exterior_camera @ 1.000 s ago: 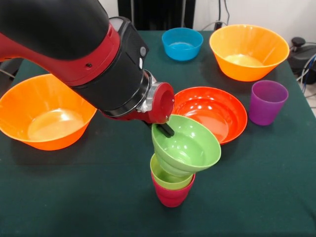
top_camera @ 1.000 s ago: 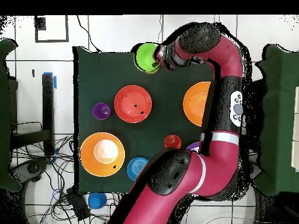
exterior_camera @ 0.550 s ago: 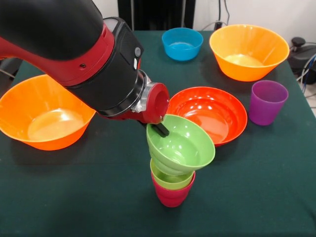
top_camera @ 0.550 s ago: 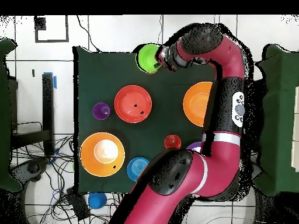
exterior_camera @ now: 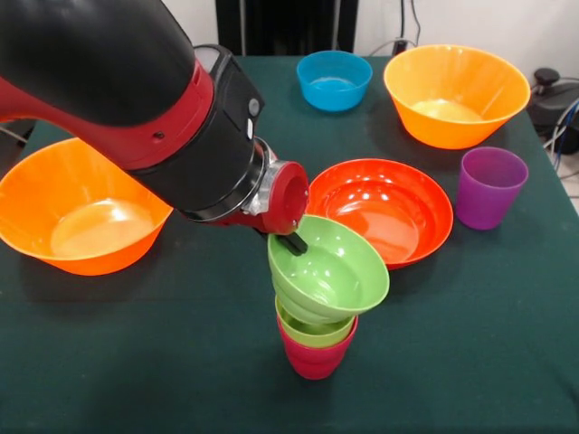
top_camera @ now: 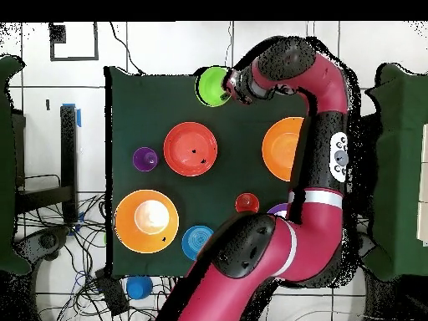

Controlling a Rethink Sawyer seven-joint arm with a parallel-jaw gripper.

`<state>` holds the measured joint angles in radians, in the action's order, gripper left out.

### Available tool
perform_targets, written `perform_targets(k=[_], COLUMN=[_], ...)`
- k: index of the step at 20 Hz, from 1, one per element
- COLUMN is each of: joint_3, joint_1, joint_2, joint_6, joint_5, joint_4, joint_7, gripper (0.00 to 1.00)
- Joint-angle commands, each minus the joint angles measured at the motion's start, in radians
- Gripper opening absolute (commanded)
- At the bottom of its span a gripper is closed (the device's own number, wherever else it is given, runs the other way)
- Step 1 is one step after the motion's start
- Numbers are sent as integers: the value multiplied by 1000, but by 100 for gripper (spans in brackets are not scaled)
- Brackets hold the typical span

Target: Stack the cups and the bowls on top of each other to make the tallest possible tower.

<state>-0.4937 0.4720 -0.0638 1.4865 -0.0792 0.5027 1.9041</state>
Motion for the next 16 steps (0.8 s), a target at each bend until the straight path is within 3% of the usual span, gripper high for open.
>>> perform_targets(k=[1, 16], joint_3=[-18, -30], joint_1=[-1, -6], joint_2=[58, 83], joint_6=[83, 118], joint_5=[-69, -66], joint_4=[1, -26], joint_7=[-191, -190], gripper=[0, 0])
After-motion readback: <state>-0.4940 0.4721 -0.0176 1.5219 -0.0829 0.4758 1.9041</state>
